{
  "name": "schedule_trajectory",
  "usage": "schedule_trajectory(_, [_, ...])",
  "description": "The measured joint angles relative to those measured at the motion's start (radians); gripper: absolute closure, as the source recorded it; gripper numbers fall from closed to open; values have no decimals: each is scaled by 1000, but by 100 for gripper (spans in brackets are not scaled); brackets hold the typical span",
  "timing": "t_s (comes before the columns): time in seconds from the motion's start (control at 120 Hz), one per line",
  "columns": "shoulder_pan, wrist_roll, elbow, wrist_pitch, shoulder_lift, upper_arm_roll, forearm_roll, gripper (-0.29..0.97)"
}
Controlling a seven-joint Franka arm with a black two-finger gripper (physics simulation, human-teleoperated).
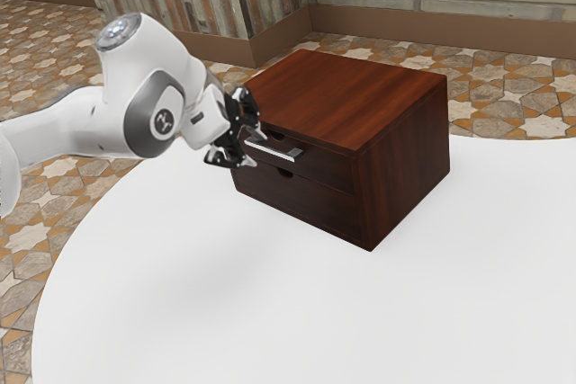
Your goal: Pull the drawer handle with one arm to open the drawer
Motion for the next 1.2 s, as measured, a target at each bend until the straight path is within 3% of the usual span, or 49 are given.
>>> schedule_trajectory(0.3, [-1,-4,3,15,15,-23,-3,41])
schedule_trajectory(0.6, [-1,-9,3,23,25,-26,-5,53])
schedule_trajectory(1.2, [1,-19,-55,27,-30,-41,-24,59])
